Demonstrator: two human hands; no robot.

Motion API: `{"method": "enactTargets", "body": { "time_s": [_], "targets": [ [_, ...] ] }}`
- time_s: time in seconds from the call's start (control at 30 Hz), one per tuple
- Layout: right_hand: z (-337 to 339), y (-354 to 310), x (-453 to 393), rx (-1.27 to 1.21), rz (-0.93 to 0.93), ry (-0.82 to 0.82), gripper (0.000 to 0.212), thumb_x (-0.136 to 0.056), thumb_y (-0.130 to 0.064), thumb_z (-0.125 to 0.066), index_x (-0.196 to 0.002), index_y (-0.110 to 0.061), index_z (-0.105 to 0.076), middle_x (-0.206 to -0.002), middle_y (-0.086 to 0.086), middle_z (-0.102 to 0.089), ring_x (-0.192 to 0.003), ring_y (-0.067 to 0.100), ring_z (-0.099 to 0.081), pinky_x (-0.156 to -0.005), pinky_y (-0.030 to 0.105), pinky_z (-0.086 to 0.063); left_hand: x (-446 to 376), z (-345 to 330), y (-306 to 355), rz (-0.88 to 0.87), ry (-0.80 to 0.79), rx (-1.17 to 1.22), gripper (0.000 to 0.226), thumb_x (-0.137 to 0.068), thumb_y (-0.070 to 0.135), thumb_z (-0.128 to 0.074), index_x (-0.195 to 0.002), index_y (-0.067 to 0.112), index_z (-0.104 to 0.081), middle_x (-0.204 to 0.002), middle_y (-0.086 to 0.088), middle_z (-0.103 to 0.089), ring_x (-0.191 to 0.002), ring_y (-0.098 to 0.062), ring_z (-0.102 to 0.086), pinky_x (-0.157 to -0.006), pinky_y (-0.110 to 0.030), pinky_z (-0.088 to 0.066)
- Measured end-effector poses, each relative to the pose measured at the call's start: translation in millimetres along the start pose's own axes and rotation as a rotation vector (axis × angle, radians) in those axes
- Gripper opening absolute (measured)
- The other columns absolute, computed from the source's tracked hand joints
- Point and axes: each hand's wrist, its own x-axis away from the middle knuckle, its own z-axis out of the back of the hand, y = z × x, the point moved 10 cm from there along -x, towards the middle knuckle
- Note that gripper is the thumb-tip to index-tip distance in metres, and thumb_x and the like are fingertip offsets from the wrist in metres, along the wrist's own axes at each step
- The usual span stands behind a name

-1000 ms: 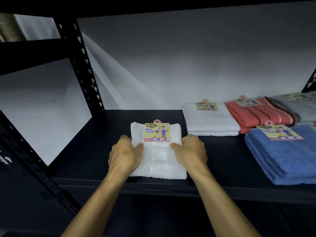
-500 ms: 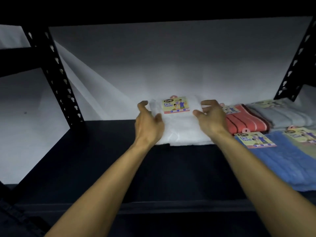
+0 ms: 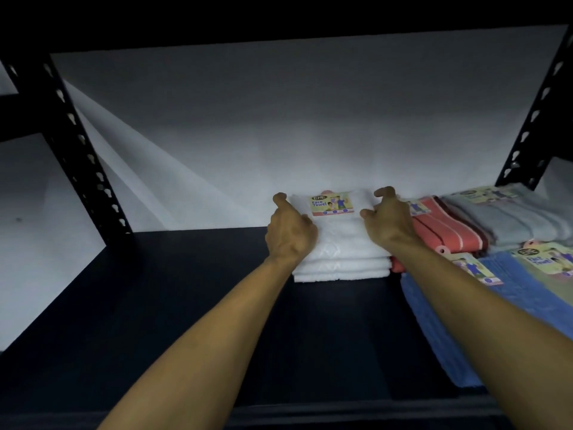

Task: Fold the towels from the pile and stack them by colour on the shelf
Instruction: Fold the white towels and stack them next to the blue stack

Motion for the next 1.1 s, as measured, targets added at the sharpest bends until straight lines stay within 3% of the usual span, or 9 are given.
{"method": "enactTargets", "body": {
  "time_s": [0.3, 0.37, 0.47, 0.57, 0.67, 0.8, 0.87, 0.97, 1.1],
  "targets": [
    [-19.4, -8.5, 8.4, 0.303, 0.117, -0.071, 0.037, -0.096, -0.014, -0.054, -0.127, -0.002, -0.040, -0.114, 0.019, -0.056, -0.099, 0.034, -0.058, -0.071, 0.035, -0.045, -3.9, -13.7, -19.0, 0.070, 0.016, -0.081, 0.058, -0.095, 0.024, -0.055, -0.143, 0.010, -0.025, -0.123, -0.009, -0.059, -0.109, -0.032, -0.059, -0.078, -0.038, -0.041],
    [-18.8, -18.3, 10.8, 0.406, 0.185, -0.086, 0.037, -0.094, -0.010, -0.055, -0.126, -0.002, -0.040, -0.113, 0.017, -0.053, -0.098, 0.031, -0.055, -0.069, 0.035, -0.043, -5.5, -6.5, -14.9, -0.003, 0.065, -0.118, 0.063, -0.095, 0.031, -0.058, -0.144, 0.010, -0.027, -0.133, -0.009, -0.051, -0.119, -0.029, -0.052, -0.082, -0.039, -0.043],
    [-9.2, -42.2, 17.5, 0.601, 0.379, -0.077, 0.037, -0.094, -0.010, -0.053, -0.129, -0.004, -0.043, -0.119, 0.015, -0.046, -0.107, 0.028, -0.047, -0.074, 0.036, -0.044, 2.5, 11.5, 6.8, -0.271, 0.099, -0.165, 0.066, -0.094, 0.046, -0.058, -0.146, 0.015, -0.031, -0.141, -0.003, -0.041, -0.130, -0.021, -0.040, -0.089, -0.038, -0.045],
    [-6.1, -59.2, 40.9, 0.628, 0.616, -0.231, 0.044, -0.100, -0.031, -0.047, -0.139, -0.011, -0.042, -0.139, 0.008, -0.037, -0.124, 0.024, -0.039, -0.097, 0.044, -0.043, 28.0, 15.1, 26.9, -0.571, -0.105, -0.300, 0.067, -0.091, 0.053, -0.058, -0.145, 0.021, -0.035, -0.149, 0.005, -0.031, -0.136, -0.012, -0.030, -0.102, -0.030, -0.038],
    [-16.9, -47.3, 74.7, 0.767, 0.712, -0.489, 0.072, -0.094, -0.055, -0.048, -0.152, -0.018, -0.025, -0.159, -0.003, -0.014, -0.144, 0.020, -0.018, -0.114, 0.038, -0.027, 53.5, -1.0, 18.2, -0.704, -0.392, -0.579, 0.083, -0.089, 0.057, -0.060, -0.154, 0.023, -0.021, -0.161, 0.006, -0.015, -0.146, -0.011, -0.016, -0.114, -0.024, -0.019],
    [-37.2, -18.3, 89.6, 0.908, 0.664, -0.620, 0.096, -0.092, -0.050, -0.056, -0.154, -0.017, 0.009, -0.161, 0.001, 0.017, -0.149, 0.015, 0.008, -0.120, 0.030, -0.004, 65.0, -28.9, 2.1, -0.778, -0.519, -0.834, 0.088, -0.096, 0.048, -0.056, -0.158, 0.014, -0.003, -0.166, -0.005, 0.000, -0.152, -0.018, 0.000, -0.120, -0.029, 0.002],
    [-43.2, -15.3, 86.8, 0.885, 0.650, -0.596, 0.095, -0.095, -0.032, -0.058, -0.152, -0.014, 0.015, -0.160, 0.005, 0.020, -0.148, 0.016, 0.011, -0.118, 0.028, -0.001, 65.0, -37.8, 1.1, -0.791, -0.504, -0.907, 0.083, -0.100, 0.039, -0.052, -0.157, 0.009, 0.001, -0.165, -0.011, 0.002, -0.152, -0.022, 0.000, -0.121, -0.031, 0.000],
    [-49.2, -11.4, 82.6, 0.847, 0.647, -0.564, 0.089, -0.096, -0.014, -0.055, -0.152, -0.010, 0.014, -0.161, 0.007, 0.016, -0.149, 0.016, 0.008, -0.119, 0.026, -0.001, 68.8, -44.2, 6.5, -0.815, -0.450, -0.977, 0.074, -0.102, 0.020, -0.048, -0.155, 0.003, 0.000, -0.162, -0.019, -0.007, -0.151, -0.030, -0.009, -0.121, -0.038, -0.017],
    [-57.3, -7.6, 82.4, 0.854, 0.685, -0.520, 0.076, -0.098, -0.008, -0.044, -0.152, -0.006, 0.010, -0.161, 0.011, 0.012, -0.149, 0.020, 0.006, -0.118, 0.027, 0.001, 74.6, -53.6, 13.0, -0.794, -0.412, -1.054, 0.066, -0.096, 0.007, -0.047, -0.151, 0.000, -0.010, -0.147, -0.026, -0.030, -0.136, -0.037, -0.035, -0.099, -0.042, -0.044]
  ]
}}
